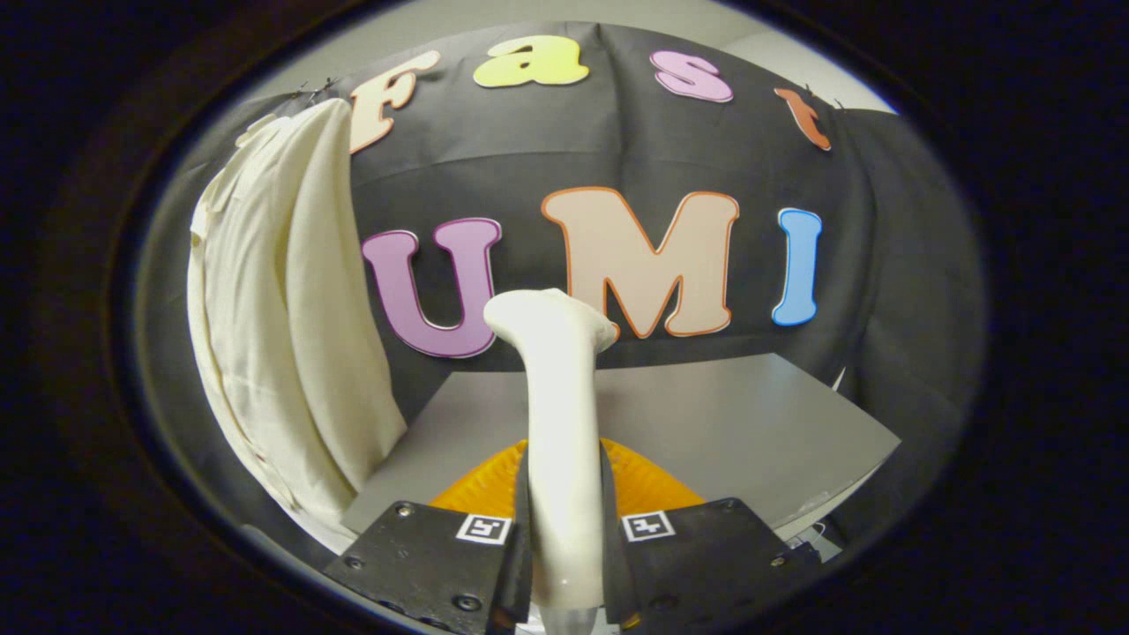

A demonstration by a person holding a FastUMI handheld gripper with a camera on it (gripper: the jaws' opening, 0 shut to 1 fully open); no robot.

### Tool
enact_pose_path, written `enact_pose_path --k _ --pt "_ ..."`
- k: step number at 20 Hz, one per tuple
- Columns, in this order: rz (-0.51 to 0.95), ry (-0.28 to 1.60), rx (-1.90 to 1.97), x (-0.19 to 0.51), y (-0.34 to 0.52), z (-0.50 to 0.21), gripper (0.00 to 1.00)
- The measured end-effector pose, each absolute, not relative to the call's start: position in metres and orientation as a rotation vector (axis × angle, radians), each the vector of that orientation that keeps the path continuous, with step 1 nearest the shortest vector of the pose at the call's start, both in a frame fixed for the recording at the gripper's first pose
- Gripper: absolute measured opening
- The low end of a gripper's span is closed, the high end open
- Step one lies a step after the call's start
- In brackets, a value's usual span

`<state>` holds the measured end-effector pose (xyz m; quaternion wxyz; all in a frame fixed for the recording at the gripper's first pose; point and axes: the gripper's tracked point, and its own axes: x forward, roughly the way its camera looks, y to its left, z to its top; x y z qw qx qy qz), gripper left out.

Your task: Iron the clothes twice with a garment steamer, once on the left side and once on the right side.

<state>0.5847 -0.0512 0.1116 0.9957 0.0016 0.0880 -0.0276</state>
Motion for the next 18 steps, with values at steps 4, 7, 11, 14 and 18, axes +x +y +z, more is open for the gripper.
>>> enact_pose_path --k 4,7,11,14,18 --pt "-0.066 0.122 0.026 0.544 -0.003 0.133 0.32" --pt "-0.105 0.074 0.016 0.510 0.037 0.147 0.31" --pt "-0.143 0.012 0.065 0.469 0.094 0.166 0.31" --pt "-0.131 -0.021 0.073 0.445 0.148 0.177 0.31" --pt "-0.087 -0.038 0.017 0.429 0.224 0.182 0.31"
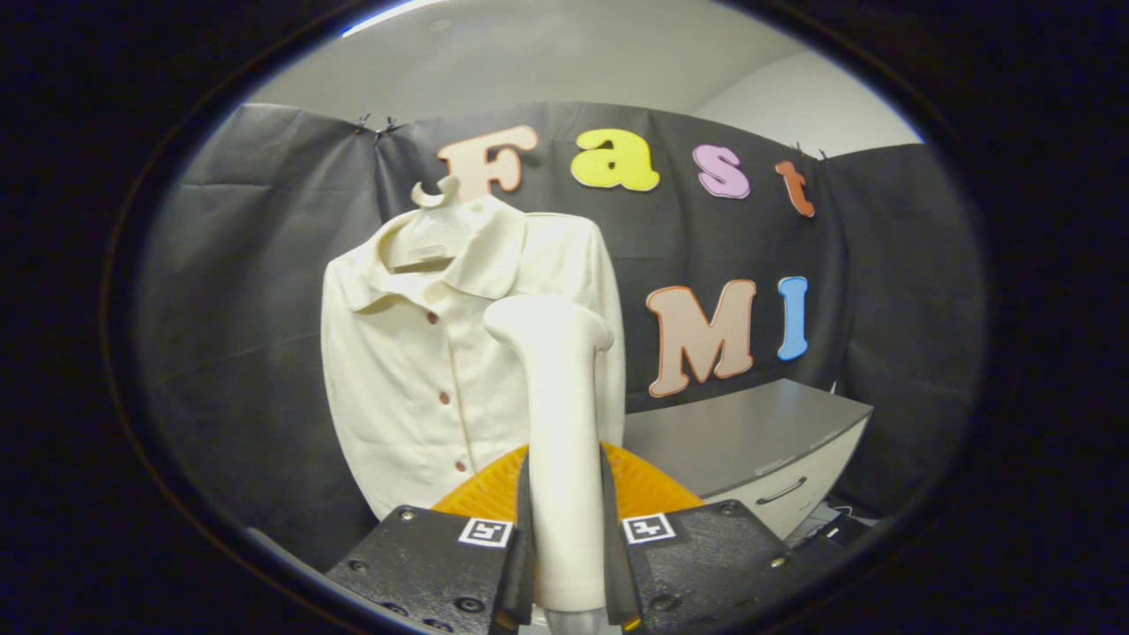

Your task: Iron the clothes twice with a garment steamer, once on the left side and once on the right side.

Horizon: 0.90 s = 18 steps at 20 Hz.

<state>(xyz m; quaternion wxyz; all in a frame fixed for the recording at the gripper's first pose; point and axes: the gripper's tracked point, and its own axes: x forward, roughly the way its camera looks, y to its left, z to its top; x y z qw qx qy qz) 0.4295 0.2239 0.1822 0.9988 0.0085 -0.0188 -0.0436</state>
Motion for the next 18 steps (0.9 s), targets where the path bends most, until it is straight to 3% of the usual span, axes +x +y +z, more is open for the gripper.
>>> enact_pose_path --k 10,18 --pt "0.094 0.001 0.058 0.448 0.370 0.166 0.31" --pt "0.079 0.139 0.047 0.499 0.402 0.101 0.31"
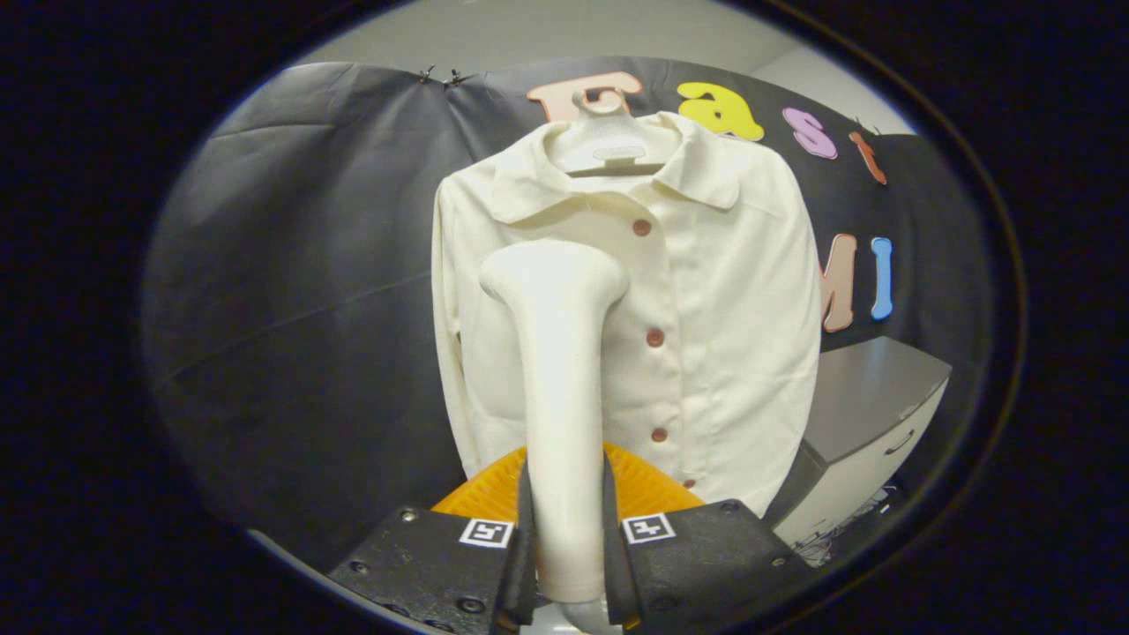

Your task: Iron the clothes twice with a garment steamer, once on the left side and once on the right side.

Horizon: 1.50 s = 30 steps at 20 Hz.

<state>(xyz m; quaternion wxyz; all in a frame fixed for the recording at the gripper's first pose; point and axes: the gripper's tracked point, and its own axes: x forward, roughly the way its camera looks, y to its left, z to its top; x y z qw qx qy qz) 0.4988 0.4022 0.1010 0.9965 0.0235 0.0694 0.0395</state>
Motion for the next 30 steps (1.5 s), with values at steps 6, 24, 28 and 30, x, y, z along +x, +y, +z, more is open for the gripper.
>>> enact_pose_path --k 6,24,28,30 --pt "0.069 0.198 0.037 0.515 0.400 0.053 0.28" --pt "0.069 0.580 0.078 0.489 0.391 -0.139 0.25" --pt "0.062 0.621 0.083 0.477 0.388 -0.156 0.23" --pt "0.058 0.650 0.081 0.470 0.387 -0.168 0.23"
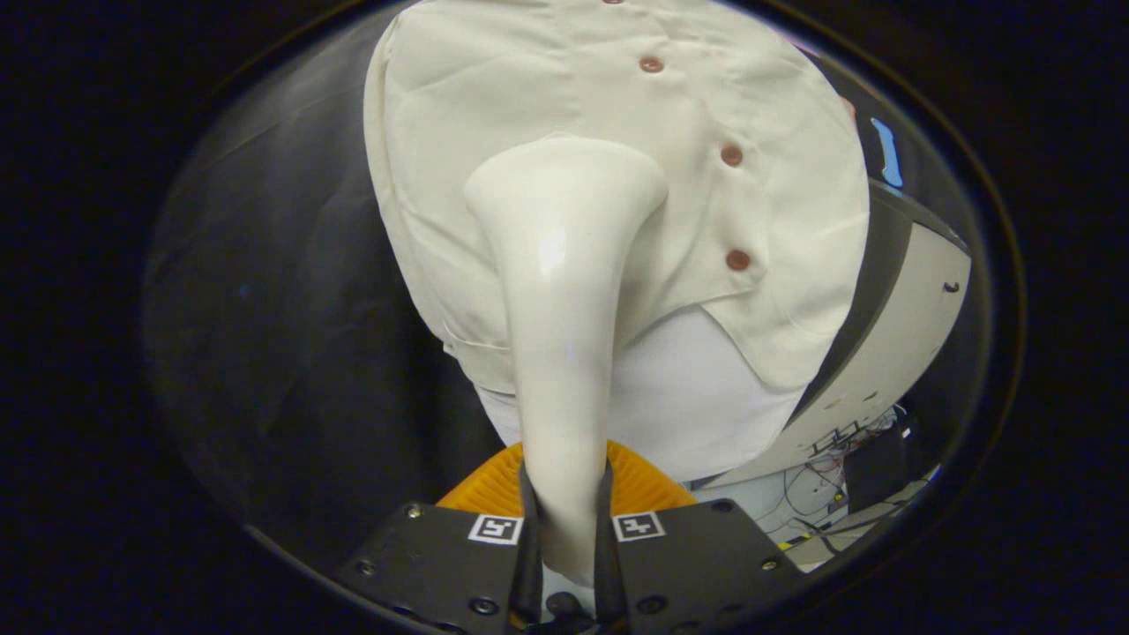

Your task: Iron the clothes twice with a garment steamer, once on the left side and once on the right side.

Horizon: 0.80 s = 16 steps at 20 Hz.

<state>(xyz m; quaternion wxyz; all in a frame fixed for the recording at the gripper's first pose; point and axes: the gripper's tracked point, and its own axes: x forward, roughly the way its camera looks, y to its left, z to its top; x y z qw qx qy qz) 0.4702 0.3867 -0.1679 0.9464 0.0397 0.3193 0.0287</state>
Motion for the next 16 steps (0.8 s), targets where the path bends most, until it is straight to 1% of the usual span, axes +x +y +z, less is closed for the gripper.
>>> enact_pose_path --k 8,12,16 --pt "0.078 0.723 0.094 0.439 0.388 -0.202 0.24" --pt "0.107 0.719 0.108 0.419 0.387 -0.197 0.23" --pt "0.133 0.680 0.110 0.392 0.378 -0.175 0.23"
